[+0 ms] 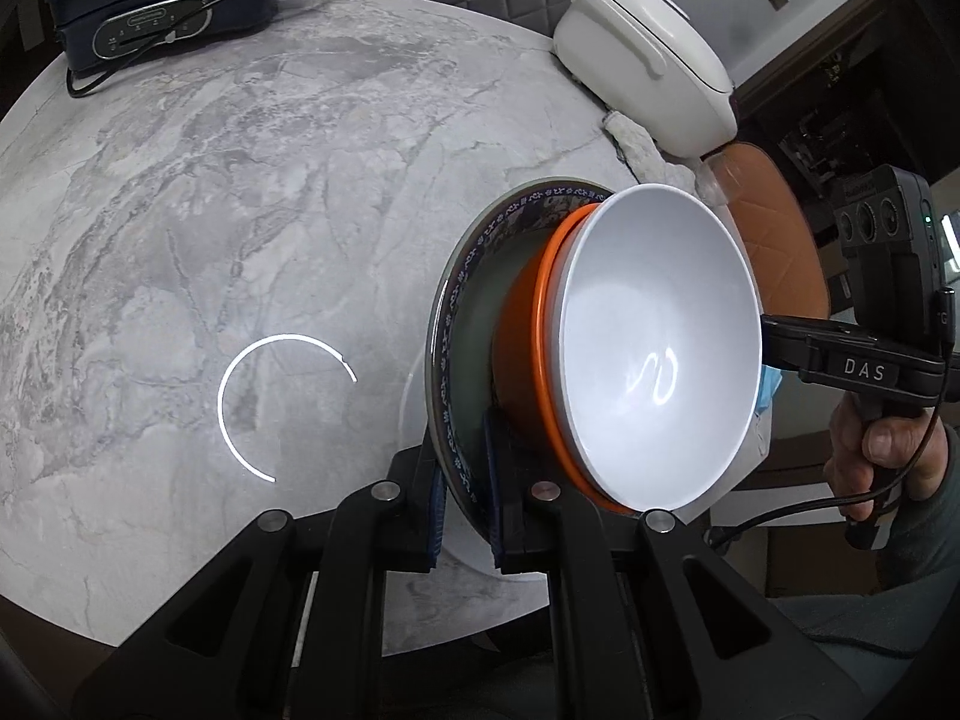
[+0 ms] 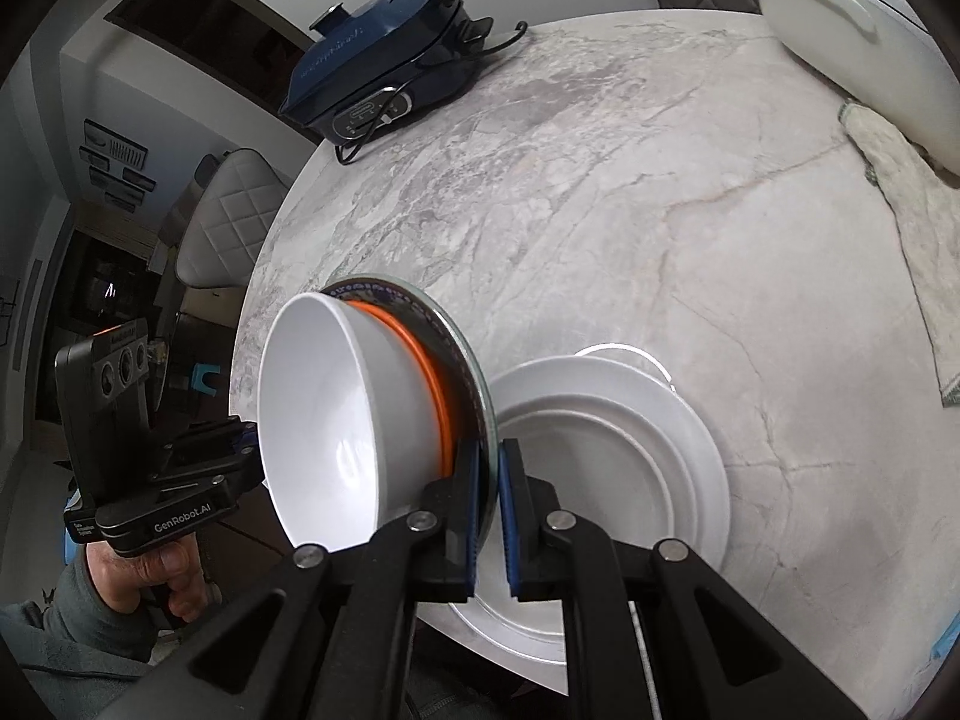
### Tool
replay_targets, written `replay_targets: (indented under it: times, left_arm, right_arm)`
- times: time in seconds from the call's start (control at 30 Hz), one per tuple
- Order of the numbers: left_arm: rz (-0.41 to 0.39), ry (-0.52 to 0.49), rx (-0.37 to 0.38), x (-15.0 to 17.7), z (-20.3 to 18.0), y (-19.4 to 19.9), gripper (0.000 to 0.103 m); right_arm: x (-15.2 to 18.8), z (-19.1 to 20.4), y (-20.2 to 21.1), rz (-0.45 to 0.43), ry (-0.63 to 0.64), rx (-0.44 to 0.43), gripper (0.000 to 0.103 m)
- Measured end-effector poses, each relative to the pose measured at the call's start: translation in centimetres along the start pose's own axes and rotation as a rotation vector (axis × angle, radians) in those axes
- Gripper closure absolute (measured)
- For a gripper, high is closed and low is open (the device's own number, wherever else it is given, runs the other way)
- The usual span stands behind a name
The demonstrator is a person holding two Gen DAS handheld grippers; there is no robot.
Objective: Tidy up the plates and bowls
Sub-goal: 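Carry the nested bowl stack over the white plate stack, then lower the bowl stack onto the plates and open both tools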
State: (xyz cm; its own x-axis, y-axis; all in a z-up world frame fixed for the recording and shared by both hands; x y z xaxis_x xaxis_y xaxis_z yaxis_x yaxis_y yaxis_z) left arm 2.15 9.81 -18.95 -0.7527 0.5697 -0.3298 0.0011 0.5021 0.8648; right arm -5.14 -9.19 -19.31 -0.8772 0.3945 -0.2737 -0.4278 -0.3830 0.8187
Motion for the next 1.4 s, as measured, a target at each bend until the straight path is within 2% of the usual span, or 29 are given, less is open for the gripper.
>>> replay_targets:
  times: [0.17, 0.37, 0.6, 1.03, 1.2, 1.4]
  left_arm:
    - [0.026, -0.005, 0.002, 1.4, -3.6, -2.2, 0.095]
    - [0.057, 0.012, 0.002, 2.7, -4.9, -4.9, 0.095]
    - [0.103, 0.046, -0.018, 3.7, -3.9, -8.0, 0.095]
    - [0.138, 0.043, -0.038, 3.6, -2.2, -11.0, 0.095]
    - [0.129, 0.047, -0.042, 3.6, -2.1, -11.3, 0.094]
    - [0.110, 0.053, -0.059, 3.6, -2.0, -11.0, 0.094]
  right_arm:
    - [2.1, -3.3, 1.4, 0.005, -0.023, -0.001, 0.093]
    - [3.7, -5.9, 1.6, 0.023, -0.044, -0.002, 0.093]
    - [4.6, -8.1, -1.1, 0.075, -0.066, 0.009, 0.092]
    - [4.7, -9.2, -3.5, 0.096, -0.085, 0.031, 0.092]
    - [4.8, -9.5, -3.6, 0.088, -0.091, 0.023, 0.092]
    - [4.8, -9.0, -3.5, 0.078, -0.062, 0.052, 0.092]
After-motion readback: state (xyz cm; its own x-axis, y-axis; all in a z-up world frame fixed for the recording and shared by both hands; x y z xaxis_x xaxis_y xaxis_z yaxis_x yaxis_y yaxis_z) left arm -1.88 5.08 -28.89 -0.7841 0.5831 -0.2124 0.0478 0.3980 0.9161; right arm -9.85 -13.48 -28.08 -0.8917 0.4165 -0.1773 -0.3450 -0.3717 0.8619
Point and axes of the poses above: each gripper's, at about its wrist camera, not at the fingertips, and y roughly against the way its jaws point, z to its left, x to its underside, the point moved 3 cm from there along -y, roughly the way its jaws point, and after that the axes turned 4 degrees about -y, right-handed, at the moved point
